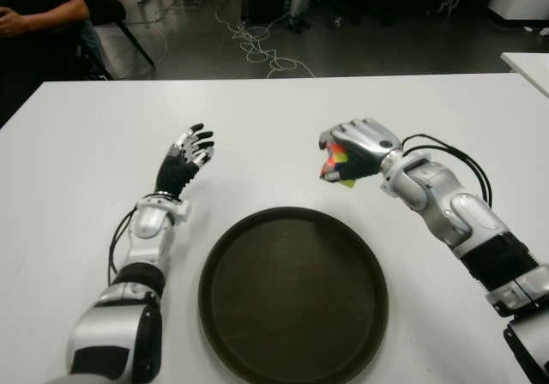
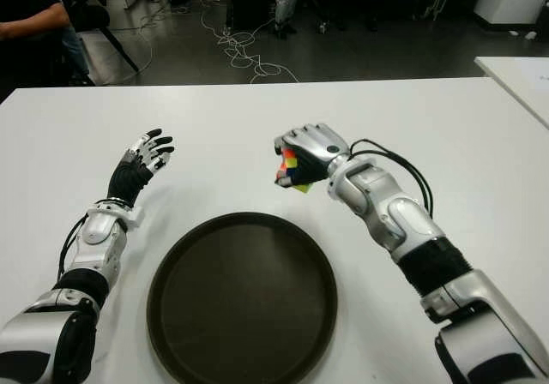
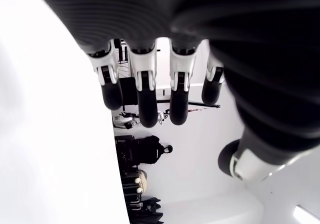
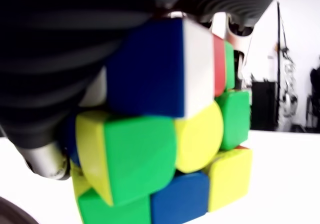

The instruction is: Pick up the Rubik's Cube and put it in the plate

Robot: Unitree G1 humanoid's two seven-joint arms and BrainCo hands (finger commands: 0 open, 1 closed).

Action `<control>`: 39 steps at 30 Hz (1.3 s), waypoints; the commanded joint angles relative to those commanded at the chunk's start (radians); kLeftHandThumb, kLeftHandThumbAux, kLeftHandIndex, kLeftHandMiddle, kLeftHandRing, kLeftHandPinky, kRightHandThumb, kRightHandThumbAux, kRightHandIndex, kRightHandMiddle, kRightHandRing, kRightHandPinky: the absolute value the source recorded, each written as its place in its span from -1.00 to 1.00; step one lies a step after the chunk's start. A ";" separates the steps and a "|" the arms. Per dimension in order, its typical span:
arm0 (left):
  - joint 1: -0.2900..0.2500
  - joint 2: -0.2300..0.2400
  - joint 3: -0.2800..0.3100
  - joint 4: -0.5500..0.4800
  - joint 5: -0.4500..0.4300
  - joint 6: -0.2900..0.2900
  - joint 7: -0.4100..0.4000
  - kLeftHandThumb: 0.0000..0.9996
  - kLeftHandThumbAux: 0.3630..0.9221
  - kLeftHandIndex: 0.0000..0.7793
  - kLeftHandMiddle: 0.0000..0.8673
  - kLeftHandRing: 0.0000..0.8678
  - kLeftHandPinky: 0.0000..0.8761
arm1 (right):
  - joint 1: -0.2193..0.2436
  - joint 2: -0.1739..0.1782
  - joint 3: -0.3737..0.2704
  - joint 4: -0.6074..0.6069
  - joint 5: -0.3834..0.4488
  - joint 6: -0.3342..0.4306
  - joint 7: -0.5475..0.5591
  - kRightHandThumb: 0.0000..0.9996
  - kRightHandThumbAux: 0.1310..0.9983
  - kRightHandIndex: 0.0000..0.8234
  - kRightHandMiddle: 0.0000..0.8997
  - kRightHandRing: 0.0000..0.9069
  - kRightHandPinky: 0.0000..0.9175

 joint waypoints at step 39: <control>-0.004 -0.007 0.007 -0.001 -0.014 0.009 -0.006 -0.90 0.02 -0.68 -0.55 -0.64 -0.77 | 0.146 0.079 0.056 -0.239 -0.004 -0.191 -0.025 0.39 0.39 0.01 0.20 0.27 0.33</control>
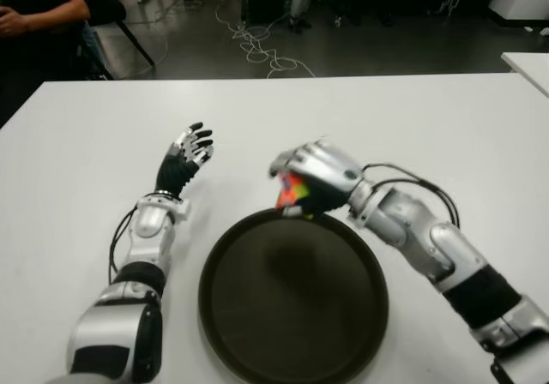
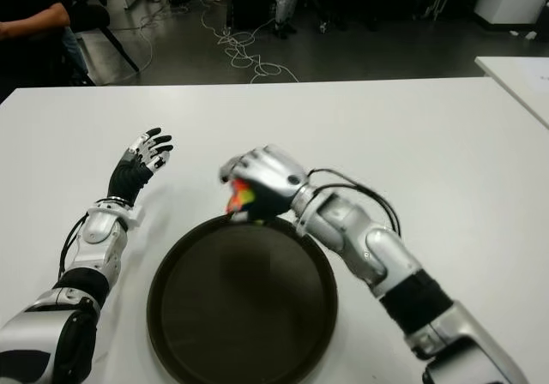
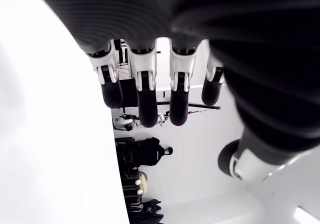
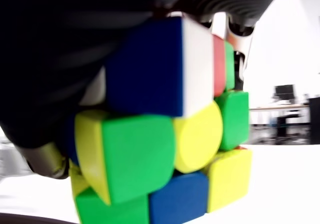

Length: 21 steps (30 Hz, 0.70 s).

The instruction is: Pick up the Rubik's Cube and put it in the plate

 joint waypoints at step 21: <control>0.004 -0.002 -0.002 -0.012 0.002 0.001 0.010 -0.89 0.06 -0.69 -0.56 -0.63 -0.73 | 0.015 0.010 0.015 0.006 0.011 -0.128 0.066 0.41 0.38 0.02 0.37 0.52 0.63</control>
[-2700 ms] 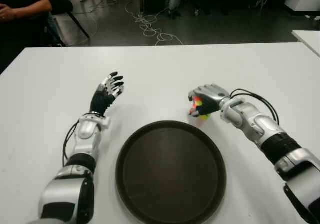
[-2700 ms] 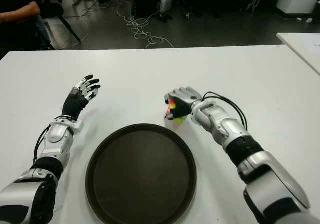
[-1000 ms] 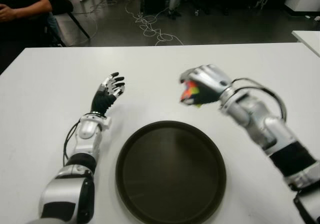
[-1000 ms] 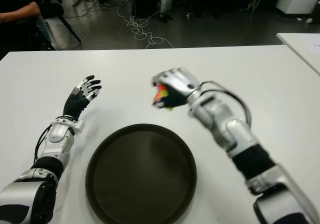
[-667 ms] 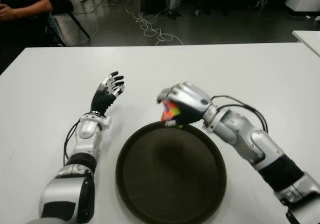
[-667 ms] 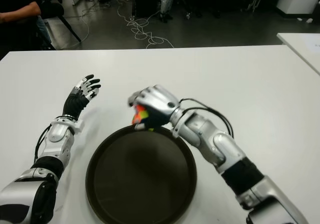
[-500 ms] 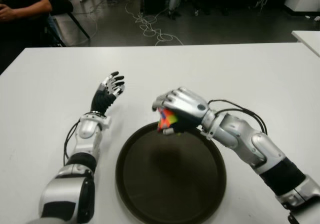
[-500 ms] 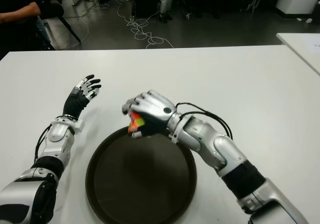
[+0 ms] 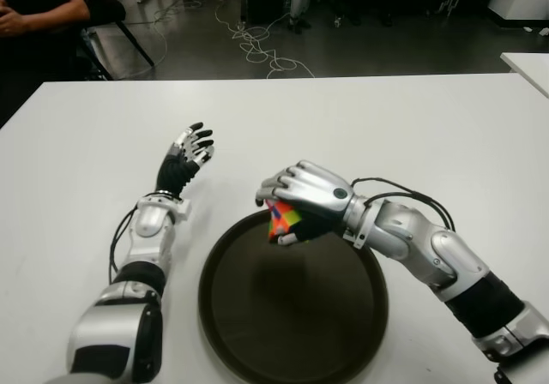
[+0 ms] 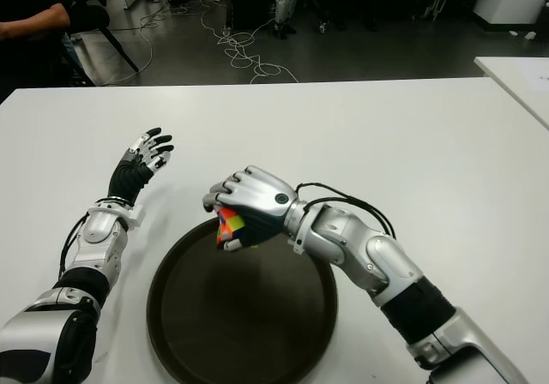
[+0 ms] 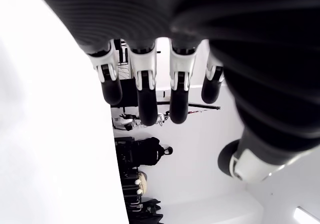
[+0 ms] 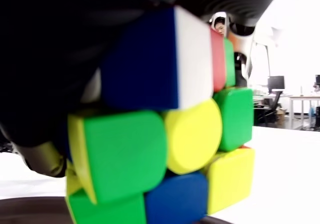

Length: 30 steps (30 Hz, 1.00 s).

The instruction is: Pick up the Rubik's Cube and put it in the plate

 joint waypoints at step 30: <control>0.009 -0.004 -0.002 -0.015 0.002 -0.026 0.016 -0.89 -0.03 -0.68 -0.53 -0.61 -0.72 | -0.011 0.035 0.004 0.134 0.054 -0.140 -0.024 0.64 0.29 -0.07 0.15 0.26 0.30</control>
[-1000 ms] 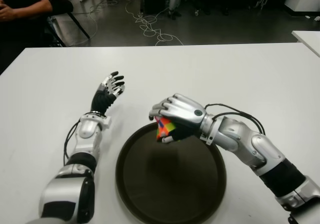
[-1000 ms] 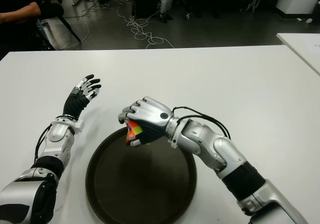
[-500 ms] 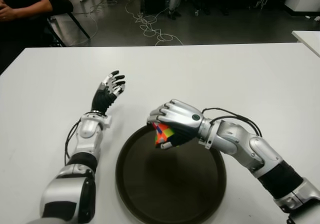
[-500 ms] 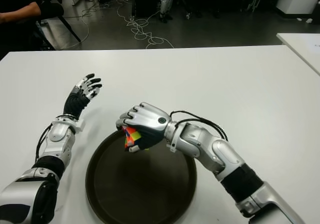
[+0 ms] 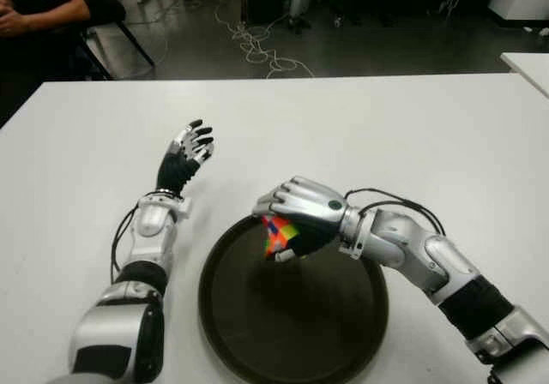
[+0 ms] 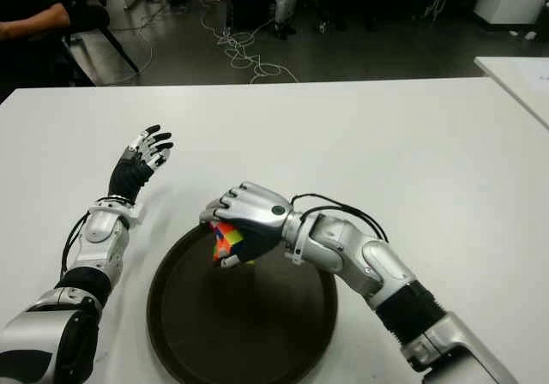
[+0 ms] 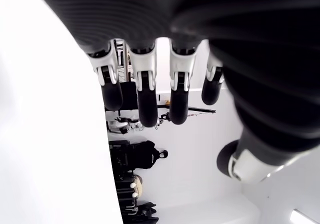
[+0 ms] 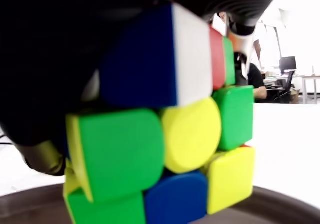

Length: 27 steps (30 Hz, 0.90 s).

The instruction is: Pick up the Rubik's Cube and put it in the plate

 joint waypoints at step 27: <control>-0.008 0.000 0.012 0.006 -0.019 0.002 -0.031 -0.88 0.04 -0.66 -0.53 -0.62 -0.72 | -0.015 0.059 -0.018 0.154 0.086 -0.122 -0.043 -0.27 0.58 -0.99 -1.00 -1.00 -0.99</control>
